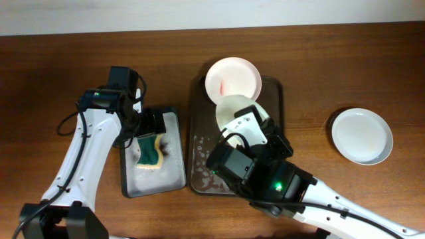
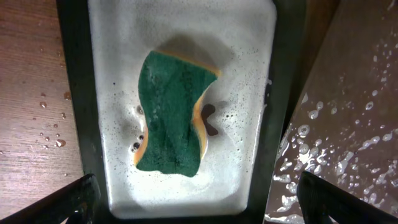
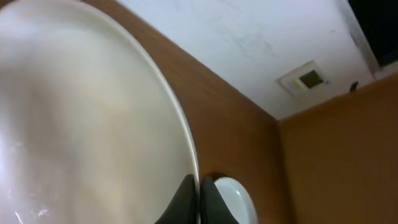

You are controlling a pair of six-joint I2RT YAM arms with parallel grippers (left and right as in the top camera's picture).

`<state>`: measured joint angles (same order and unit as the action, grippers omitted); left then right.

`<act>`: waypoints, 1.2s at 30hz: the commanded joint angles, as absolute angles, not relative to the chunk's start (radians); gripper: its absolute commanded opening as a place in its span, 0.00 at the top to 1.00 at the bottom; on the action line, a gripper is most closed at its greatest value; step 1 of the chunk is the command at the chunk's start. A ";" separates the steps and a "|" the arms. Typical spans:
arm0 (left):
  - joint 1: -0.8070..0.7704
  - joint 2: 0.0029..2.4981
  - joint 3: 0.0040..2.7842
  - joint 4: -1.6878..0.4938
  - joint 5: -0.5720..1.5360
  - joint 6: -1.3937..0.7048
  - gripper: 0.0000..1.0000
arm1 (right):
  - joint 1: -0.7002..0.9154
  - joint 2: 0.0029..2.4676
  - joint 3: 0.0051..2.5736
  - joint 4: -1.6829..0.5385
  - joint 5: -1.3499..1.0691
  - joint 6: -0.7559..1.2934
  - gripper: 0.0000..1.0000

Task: Clean dirty plates on tray and stack at the side
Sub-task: 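Lift the plate with the right gripper and stack it on the first plate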

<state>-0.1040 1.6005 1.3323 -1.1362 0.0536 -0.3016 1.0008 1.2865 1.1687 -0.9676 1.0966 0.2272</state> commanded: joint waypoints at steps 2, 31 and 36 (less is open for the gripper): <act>-0.102 1.587 1.333 -1.137 0.064 -0.286 0.00 | 0.990 1.287 1.177 -0.930 0.991 0.158 0.96; -0.102 1.587 1.333 -1.137 0.064 -0.286 0.00 | 0.201 1.291 1.213 -0.842 0.207 0.323 0.96; -0.102 1.587 1.333 -1.138 0.064 -0.286 0.01 | -0.445 1.375 1.216 -0.844 -0.270 0.325 0.96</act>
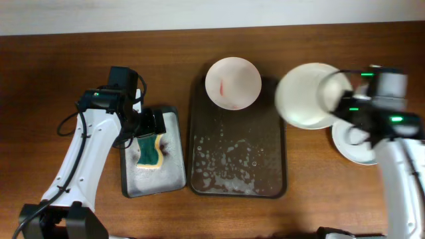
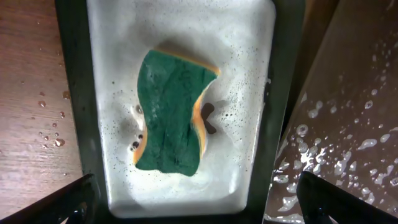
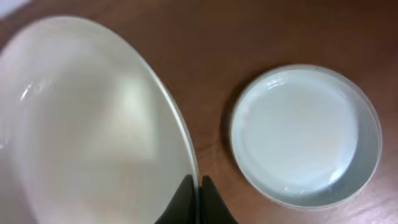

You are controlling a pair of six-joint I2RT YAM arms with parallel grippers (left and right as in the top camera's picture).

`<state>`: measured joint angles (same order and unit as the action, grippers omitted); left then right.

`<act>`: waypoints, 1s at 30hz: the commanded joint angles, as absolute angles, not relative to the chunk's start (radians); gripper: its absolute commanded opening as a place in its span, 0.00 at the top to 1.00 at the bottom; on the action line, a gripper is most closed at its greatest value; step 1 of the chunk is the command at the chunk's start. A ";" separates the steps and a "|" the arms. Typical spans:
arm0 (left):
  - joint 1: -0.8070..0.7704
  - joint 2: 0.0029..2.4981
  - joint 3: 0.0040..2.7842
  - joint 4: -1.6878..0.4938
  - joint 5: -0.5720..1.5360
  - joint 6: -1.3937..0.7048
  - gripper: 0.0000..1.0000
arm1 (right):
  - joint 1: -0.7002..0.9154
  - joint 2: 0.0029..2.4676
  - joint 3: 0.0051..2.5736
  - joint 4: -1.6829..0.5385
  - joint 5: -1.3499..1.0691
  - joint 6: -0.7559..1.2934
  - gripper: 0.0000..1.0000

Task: Clean dirty plates on tray and stack at the side
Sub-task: 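Lift the plate with the right gripper and stack it on the first plate, then grasp the last pink-rimmed plate with the right gripper and pull it down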

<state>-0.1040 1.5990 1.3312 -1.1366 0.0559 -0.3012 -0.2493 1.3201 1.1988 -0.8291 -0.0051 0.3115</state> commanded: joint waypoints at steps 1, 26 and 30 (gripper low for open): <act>-0.102 1.587 1.333 -1.137 0.064 -0.286 0.00 | -0.540 1.422 1.216 -0.849 -0.265 0.327 0.96; -0.102 1.587 1.333 -1.137 0.064 -0.286 0.00 | 0.154 1.817 1.314 -0.440 -0.179 0.061 0.24; -0.102 1.587 1.333 -1.137 0.064 -0.286 0.01 | 0.162 2.025 1.315 -0.173 -0.170 0.141 0.37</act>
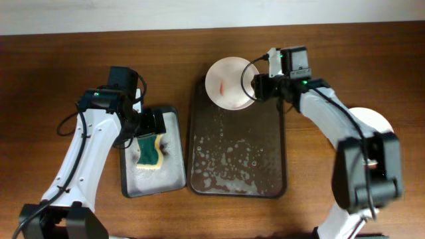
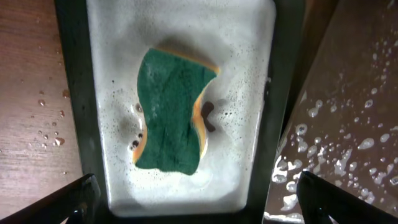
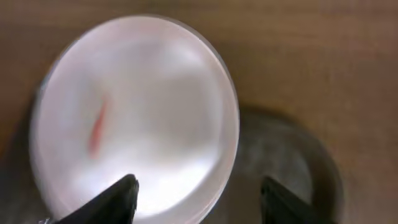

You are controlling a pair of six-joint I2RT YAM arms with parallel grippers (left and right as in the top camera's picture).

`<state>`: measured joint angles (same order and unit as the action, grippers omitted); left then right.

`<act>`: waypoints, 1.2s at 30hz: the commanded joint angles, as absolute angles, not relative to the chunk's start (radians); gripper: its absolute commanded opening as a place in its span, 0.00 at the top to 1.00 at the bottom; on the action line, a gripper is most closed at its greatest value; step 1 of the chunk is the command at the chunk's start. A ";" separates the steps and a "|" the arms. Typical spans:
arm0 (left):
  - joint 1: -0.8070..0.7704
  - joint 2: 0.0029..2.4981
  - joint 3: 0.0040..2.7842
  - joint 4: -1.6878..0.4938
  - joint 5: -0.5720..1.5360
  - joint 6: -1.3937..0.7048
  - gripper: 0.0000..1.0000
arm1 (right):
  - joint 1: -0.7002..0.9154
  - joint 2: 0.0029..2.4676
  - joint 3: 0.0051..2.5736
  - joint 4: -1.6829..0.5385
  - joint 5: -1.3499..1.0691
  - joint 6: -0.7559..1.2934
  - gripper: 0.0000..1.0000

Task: Clean dirty plates on tray and stack at the side
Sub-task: 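Grasp the last pink-rimmed plate with the right gripper and pull it down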

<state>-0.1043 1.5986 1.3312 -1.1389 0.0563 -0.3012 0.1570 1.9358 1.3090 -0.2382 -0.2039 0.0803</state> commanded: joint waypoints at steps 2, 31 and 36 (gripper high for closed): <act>-0.102 1.587 1.333 -1.137 0.064 -0.286 0.01 | 0.162 2.092 1.315 -0.093 -0.169 0.210 0.38; -0.102 1.587 1.333 -1.161 0.083 -0.274 0.01 | 0.182 1.550 1.310 -1.047 -0.159 0.303 0.46; -0.102 1.587 1.332 -1.161 0.082 -0.274 0.00 | 0.182 1.560 1.377 -1.125 -0.073 0.107 0.35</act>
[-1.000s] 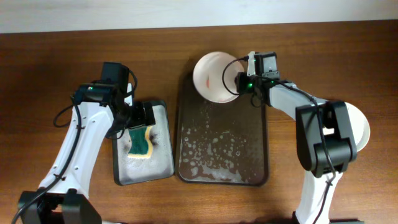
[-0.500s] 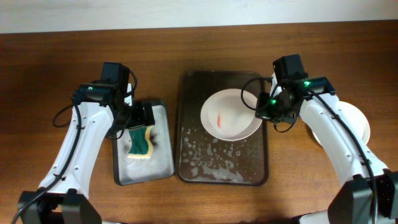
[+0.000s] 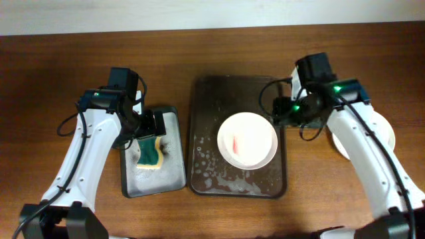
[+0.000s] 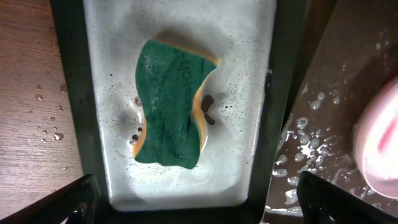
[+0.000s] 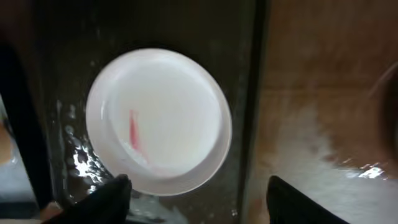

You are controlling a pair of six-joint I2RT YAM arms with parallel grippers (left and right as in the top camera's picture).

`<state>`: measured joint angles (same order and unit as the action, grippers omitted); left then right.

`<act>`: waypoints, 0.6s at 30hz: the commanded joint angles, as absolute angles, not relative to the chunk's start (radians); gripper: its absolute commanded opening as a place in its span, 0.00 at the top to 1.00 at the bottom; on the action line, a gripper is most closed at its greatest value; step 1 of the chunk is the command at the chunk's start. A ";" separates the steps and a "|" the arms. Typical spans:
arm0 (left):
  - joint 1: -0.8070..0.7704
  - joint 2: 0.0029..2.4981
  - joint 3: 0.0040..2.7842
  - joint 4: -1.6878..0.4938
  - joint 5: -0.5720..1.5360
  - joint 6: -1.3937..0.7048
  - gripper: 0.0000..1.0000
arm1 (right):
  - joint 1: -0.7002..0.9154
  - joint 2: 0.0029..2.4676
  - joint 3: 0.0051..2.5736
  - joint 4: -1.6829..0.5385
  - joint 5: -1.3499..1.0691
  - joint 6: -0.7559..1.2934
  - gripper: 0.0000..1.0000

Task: Clean dirty plates on tray and stack at the side
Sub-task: 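Grasp the last pink-rimmed plate with the right gripper and pull it down, then grasp the sponge with the left gripper and lift it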

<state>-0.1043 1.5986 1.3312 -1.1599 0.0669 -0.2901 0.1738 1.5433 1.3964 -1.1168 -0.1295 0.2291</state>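
Note:
A white plate with a red streak [image 3: 247, 140] lies flat on the right half of the dark wet tray [image 3: 211, 166]. My right gripper [image 3: 279, 110] hangs open over the tray's right edge. In the right wrist view the dirty plate [image 5: 158, 121] lies just ahead of the spread fingertips [image 5: 102, 200]. A green and yellow sponge [image 3: 150, 151] lies in suds in the small tray [image 3: 174, 174]. My left gripper [image 3: 147, 127] hovers open above the sponge [image 4: 171, 112], nothing between its fingers [image 4: 68, 202].
Clean white plates [image 3: 384, 133] sit on the wooden table at the right, partly hidden by my right arm. Water drops dot the wood left of the sponge tray's rim [image 4: 73, 112]. The dirty plate's edge [image 4: 379, 143] shows at the right of the left wrist view.
The streaked plate was leaning on the tray's far rim; now it lies flat in the right half of the tray. My right gripper, still open, is at the tray's right edge. The left arm is unchanged.
My right gripper was shut on a plate's rim above the tray, then held it beside the clean plate at the right. Then that plate lay at the right and the gripper was open at the streaked plate. Now that plate lies mid-tray. The left gripper stayed open over the sponge.

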 commanded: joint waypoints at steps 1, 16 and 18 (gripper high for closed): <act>-0.102 1.587 1.330 -1.161 0.081 -0.274 0.00 | 0.182 1.578 1.356 -1.118 -0.079 0.108 0.37; -0.102 1.591 0.716 -0.557 -0.011 -0.355 0.71 | 0.182 1.626 1.305 -1.105 -0.123 0.109 0.36; -0.102 1.591 0.685 -0.511 0.005 -0.356 1.00 | 0.182 1.626 1.305 -1.105 -0.123 0.109 0.36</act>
